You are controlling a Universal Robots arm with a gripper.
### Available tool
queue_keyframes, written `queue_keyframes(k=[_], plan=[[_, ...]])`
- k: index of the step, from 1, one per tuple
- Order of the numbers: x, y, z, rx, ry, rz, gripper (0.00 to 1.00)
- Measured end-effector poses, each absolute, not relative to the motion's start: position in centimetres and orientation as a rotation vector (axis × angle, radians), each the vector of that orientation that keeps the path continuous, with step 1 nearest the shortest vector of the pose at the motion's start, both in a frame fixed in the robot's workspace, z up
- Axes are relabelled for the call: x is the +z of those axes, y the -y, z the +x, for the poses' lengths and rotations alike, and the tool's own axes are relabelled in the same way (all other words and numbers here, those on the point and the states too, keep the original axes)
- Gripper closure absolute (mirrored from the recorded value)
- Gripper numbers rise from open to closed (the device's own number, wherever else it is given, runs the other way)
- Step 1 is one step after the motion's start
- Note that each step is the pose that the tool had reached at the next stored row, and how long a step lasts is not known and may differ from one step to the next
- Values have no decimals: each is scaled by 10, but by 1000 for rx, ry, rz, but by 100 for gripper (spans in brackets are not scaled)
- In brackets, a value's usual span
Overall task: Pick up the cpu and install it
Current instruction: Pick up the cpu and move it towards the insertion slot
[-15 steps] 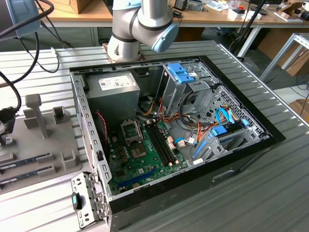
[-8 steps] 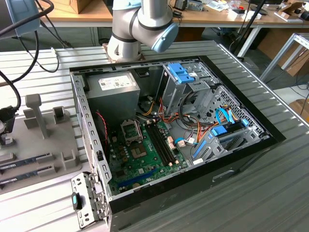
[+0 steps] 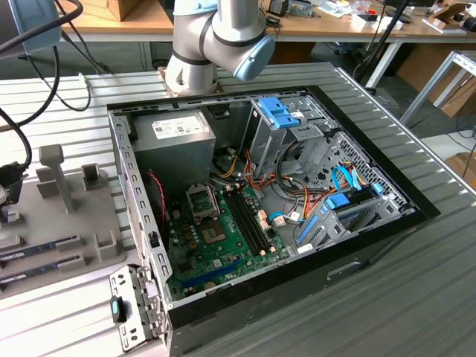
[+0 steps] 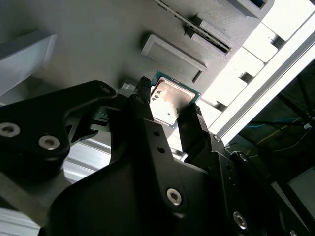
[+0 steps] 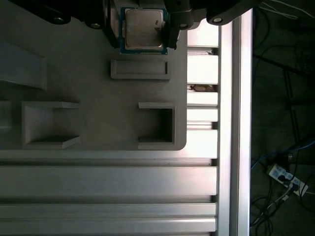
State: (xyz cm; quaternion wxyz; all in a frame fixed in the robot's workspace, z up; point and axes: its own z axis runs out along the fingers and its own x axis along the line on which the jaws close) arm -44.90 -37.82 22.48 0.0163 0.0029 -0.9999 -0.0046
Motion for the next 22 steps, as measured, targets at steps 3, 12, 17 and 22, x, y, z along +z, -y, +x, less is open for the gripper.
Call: queue_keyframes(k=[3, 12, 17, 22], plan=[[225, 378, -449, -14, 3109, 9, 53], [228, 378, -449, -14, 3109, 9, 53], [229, 378, -449, -14, 3109, 9, 53], [230, 378, -449, -14, 3109, 9, 53]])
